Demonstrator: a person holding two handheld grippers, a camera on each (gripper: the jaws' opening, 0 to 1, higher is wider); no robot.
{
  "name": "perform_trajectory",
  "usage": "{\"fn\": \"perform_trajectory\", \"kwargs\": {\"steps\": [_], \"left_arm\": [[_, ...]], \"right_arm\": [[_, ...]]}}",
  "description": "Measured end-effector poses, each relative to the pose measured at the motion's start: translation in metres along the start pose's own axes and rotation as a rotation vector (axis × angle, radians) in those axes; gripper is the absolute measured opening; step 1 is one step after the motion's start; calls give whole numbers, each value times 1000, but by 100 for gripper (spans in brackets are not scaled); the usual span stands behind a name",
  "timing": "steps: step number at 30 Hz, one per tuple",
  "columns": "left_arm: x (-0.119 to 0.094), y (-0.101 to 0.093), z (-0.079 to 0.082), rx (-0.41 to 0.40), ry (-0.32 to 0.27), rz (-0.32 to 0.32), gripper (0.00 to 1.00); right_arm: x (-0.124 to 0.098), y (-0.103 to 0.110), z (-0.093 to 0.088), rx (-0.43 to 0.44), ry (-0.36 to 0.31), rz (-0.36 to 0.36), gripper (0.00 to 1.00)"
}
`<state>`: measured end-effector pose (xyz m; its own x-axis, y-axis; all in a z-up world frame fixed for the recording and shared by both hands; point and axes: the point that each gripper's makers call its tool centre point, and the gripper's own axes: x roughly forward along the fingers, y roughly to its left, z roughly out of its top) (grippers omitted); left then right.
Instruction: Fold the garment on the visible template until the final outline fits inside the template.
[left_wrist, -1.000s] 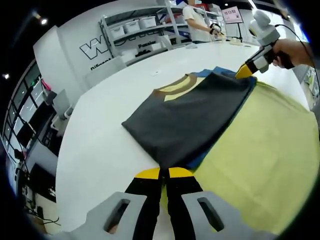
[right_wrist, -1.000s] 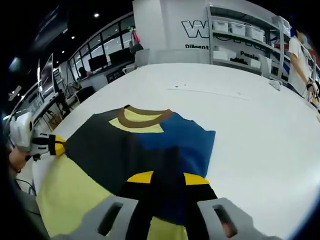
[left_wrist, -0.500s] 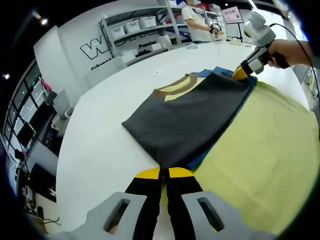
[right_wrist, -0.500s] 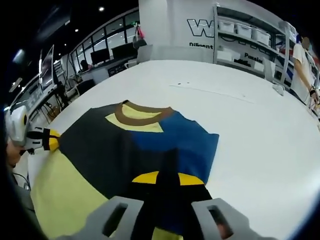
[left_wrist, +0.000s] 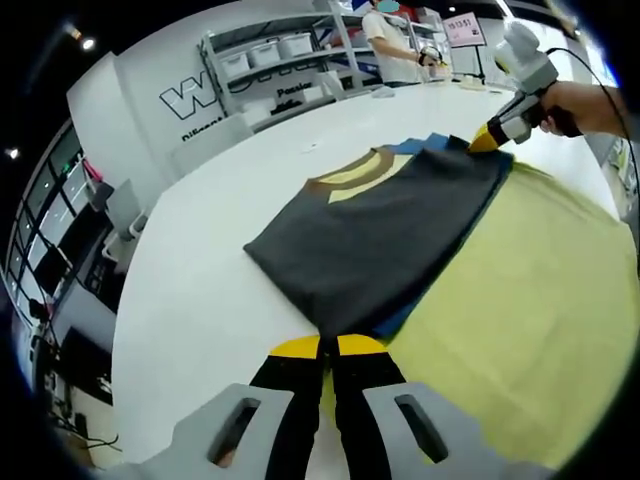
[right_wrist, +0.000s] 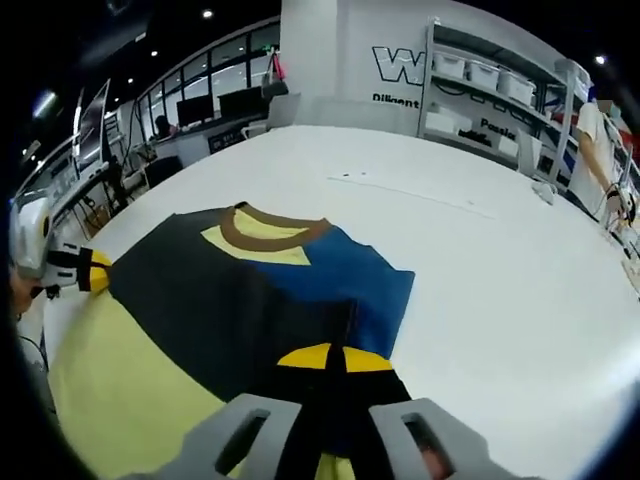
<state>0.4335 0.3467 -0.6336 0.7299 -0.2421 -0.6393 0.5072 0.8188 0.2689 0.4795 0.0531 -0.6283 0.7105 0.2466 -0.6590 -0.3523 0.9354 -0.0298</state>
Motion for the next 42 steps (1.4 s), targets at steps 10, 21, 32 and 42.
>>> {"fn": "perform_trajectory", "kwargs": {"steps": [10,21,32,42], "left_arm": [[0,1,-1,62,-25,6,0],[-3,0,1,113,-58,5,1],[-21,3,8,74,-68,-4,4],[-34,-10,14,76,-98,-72,5]], "right_arm": [[-2,-4,-12,10,17,-9,0],[-8,-8,-6,-18,-15,-18,1],[-33,-8,-3,33,-72,4,10],[-52,0,-5,53,-104,24,15]]}}
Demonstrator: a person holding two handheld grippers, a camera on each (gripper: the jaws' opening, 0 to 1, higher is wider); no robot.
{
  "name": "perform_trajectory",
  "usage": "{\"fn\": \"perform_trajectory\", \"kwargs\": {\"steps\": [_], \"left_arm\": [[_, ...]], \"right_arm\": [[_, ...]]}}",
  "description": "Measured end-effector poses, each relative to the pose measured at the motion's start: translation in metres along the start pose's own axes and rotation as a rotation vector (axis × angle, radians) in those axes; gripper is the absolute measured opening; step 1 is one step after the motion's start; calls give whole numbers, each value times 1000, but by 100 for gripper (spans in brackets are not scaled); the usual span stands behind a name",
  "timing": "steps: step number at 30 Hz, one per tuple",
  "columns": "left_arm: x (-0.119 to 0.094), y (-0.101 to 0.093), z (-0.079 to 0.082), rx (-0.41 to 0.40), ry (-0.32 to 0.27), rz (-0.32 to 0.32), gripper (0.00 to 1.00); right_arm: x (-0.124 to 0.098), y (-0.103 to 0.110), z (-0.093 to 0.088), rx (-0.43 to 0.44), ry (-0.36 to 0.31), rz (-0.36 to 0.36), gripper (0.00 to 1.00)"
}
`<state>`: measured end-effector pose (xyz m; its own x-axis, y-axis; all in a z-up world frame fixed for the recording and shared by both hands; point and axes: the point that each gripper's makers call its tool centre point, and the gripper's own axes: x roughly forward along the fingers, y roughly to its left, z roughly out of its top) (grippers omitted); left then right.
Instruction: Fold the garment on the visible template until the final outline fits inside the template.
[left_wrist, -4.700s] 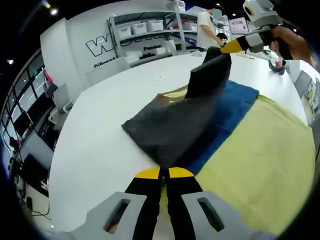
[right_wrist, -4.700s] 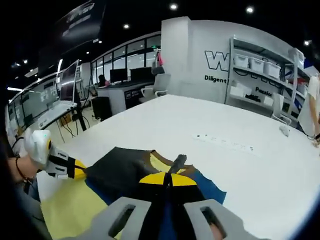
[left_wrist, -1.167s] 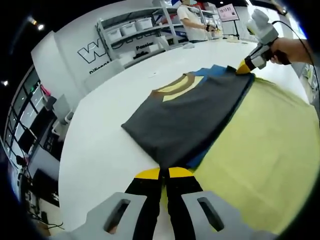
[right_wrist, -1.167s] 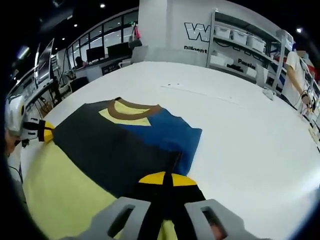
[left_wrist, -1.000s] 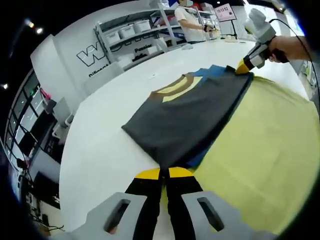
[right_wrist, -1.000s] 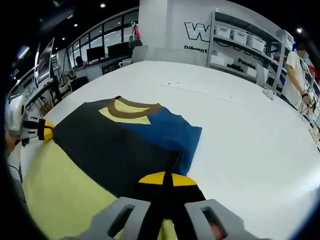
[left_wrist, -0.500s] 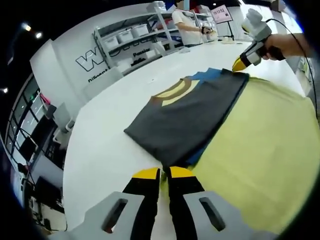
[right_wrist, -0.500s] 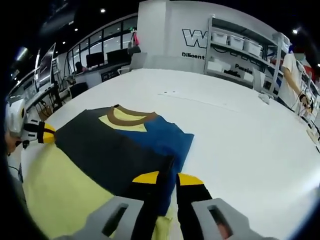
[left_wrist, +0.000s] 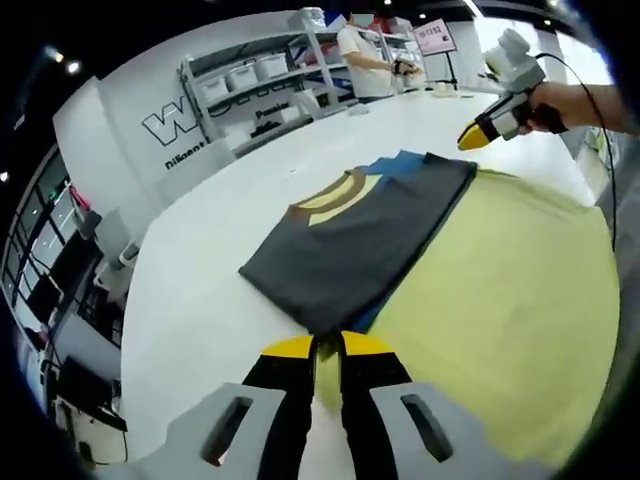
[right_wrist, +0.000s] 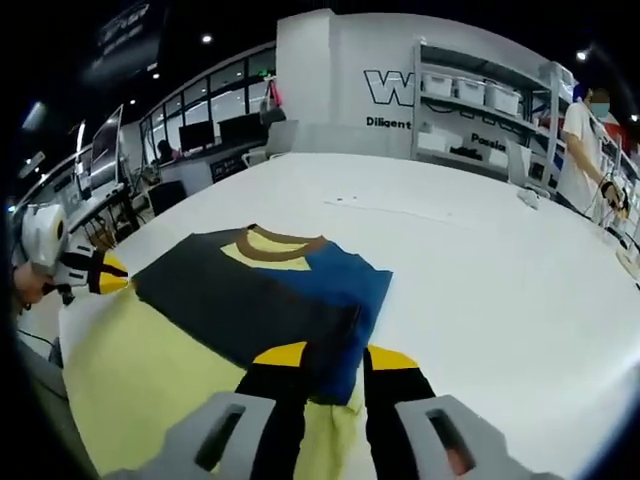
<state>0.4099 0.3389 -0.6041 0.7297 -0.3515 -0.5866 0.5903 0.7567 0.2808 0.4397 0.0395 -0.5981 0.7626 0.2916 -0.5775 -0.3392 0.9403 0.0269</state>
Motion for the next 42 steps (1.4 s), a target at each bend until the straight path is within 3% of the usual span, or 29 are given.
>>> {"fn": "perform_trajectory", "kwargs": {"steps": [6,16,20,28,38,42], "left_arm": [[-9,-9,8,31,-9,-11,5],[-22,-19,1,38,-5,-49,6],[-27,-29,-1,19,-6,-104,5],[-39,-39,-12,22,11,-142,4],[-53,-53,-34,42,80,-201,7],[-59,-59,-36,56,73,-230,10]], "right_arm": [[-11,8,-10,-4,13,24,15],[-27,28,-22,-20,42,101,17],[-33,32,-31,-34,63,112,20],[-47,39,-48,-81,113,152,21],[-63,44,-63,-115,155,218,22],[-69,48,-74,-159,190,242,24]]}}
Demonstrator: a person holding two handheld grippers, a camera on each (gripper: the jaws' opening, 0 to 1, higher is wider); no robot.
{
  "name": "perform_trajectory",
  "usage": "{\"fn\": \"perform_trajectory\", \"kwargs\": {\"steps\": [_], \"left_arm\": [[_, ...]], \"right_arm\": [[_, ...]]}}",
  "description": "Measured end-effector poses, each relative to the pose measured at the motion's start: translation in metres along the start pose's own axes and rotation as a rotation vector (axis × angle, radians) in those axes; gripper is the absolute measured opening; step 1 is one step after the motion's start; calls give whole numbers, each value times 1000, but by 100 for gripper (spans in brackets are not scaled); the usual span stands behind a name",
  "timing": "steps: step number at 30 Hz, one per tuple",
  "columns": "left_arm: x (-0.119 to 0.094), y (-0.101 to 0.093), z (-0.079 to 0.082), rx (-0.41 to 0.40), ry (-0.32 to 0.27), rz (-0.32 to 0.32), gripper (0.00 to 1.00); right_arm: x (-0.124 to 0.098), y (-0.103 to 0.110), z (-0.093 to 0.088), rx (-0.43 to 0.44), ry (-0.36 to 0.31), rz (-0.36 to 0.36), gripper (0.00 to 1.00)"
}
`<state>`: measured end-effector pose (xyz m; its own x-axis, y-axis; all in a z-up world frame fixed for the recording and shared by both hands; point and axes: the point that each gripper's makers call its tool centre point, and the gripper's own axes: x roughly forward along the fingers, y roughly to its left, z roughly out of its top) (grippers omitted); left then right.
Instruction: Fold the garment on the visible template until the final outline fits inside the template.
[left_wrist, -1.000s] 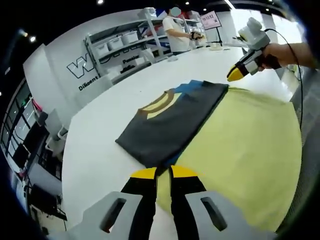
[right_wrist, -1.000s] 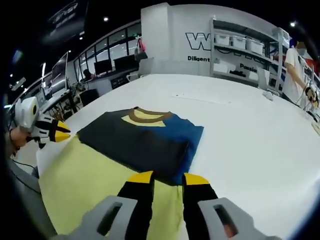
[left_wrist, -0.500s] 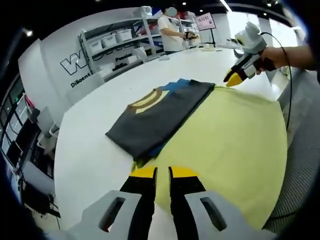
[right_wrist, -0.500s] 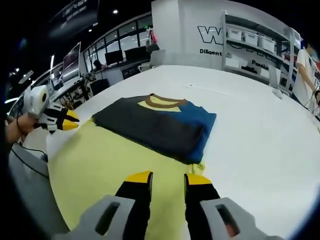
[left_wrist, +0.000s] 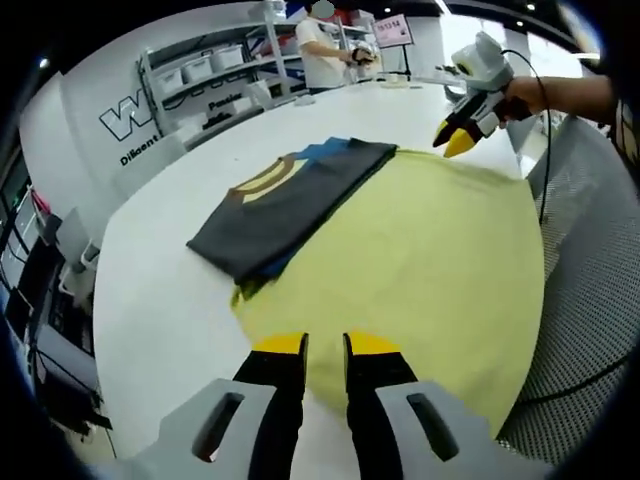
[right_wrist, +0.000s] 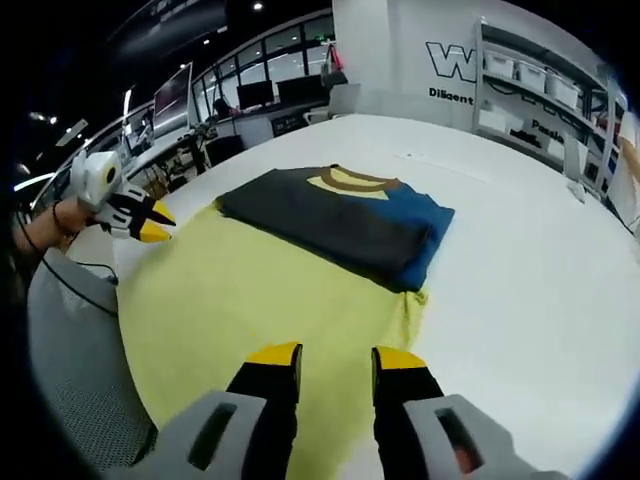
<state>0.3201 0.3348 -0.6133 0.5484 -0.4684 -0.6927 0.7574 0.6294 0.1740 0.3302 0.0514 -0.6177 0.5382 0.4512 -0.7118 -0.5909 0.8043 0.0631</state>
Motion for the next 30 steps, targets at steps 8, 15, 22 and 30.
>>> {"fn": "perform_trajectory", "kwargs": {"steps": [8,15,22,30], "left_arm": [[-8,-18,-6,23,10,-61,13],[-11,-39,-8,17,-10,-141,18],[-19,-47,-16,37,22,-162,22],[-20,-56,-24,48,48,-199,28]], "right_arm": [[-9,12,-12,-238,60,32,30],[-17,17,-24,-328,110,46,32],[-25,29,-36,-371,150,121,31],[-30,45,-63,-395,223,207,31]]}}
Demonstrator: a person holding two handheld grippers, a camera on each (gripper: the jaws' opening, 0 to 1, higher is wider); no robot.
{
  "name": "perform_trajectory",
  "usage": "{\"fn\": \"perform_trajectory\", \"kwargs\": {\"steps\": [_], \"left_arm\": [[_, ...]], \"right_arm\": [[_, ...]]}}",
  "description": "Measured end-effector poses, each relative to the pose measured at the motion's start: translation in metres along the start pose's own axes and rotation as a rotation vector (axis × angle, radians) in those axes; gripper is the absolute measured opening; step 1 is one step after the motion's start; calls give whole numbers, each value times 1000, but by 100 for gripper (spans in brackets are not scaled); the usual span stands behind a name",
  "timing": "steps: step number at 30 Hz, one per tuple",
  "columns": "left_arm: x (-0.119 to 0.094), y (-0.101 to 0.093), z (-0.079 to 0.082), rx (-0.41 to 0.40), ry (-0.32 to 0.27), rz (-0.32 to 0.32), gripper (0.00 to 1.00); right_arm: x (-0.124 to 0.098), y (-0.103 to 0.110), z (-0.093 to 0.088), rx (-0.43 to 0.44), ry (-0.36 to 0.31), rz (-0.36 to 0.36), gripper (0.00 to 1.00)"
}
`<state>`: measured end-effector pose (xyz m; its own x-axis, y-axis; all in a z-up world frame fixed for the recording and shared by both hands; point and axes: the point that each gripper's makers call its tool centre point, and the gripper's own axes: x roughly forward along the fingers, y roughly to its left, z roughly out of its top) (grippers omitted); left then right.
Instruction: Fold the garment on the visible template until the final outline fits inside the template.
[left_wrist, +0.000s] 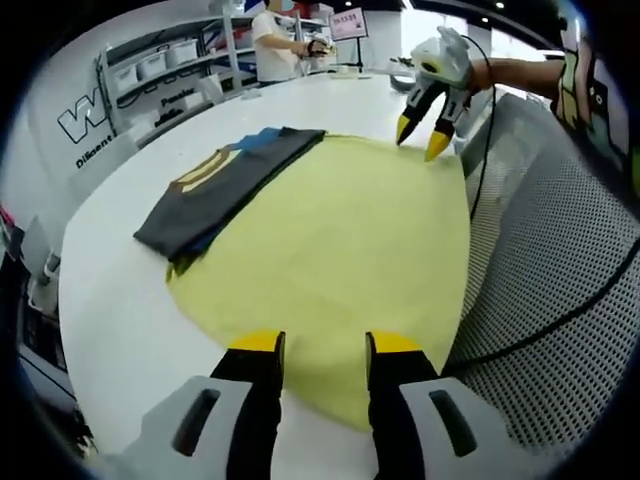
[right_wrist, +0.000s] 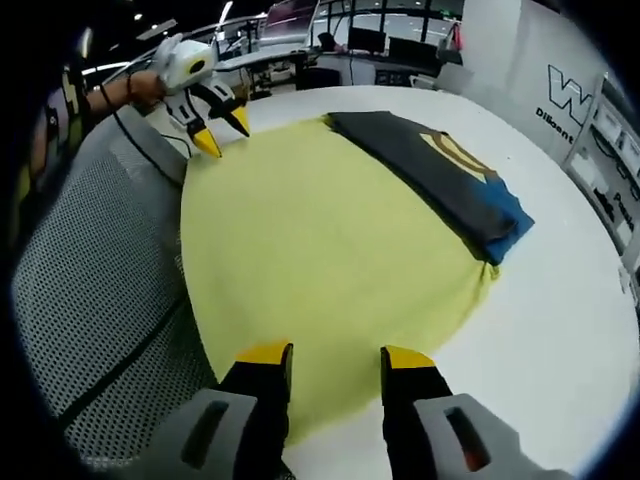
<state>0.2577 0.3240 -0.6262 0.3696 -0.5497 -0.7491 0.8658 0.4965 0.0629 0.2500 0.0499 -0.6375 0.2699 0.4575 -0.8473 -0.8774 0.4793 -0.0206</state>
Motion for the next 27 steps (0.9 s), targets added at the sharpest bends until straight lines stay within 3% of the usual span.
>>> {"fn": "perform_trajectory", "kwargs": {"steps": [8,15,19,23,25,27], "left_arm": [[1,-4,-7,0,31,-18,32],[3,-11,-14,18,71,-45,32],[3,-15,-21,24,99,-57,31],[3,-13,-19,-19,73,-41,33],[2,-15,-19,-20,69,-46,32],[2,-15,-18,-25,72,-47,32]], "right_arm": [[1,14,-16,-71,72,56,30],[0,15,-16,-125,106,70,27],[1,14,-16,-114,136,63,27],[1,14,-17,-117,142,69,27],[1,11,-16,-92,148,58,24],[2,5,-14,-13,141,12,19]]}}
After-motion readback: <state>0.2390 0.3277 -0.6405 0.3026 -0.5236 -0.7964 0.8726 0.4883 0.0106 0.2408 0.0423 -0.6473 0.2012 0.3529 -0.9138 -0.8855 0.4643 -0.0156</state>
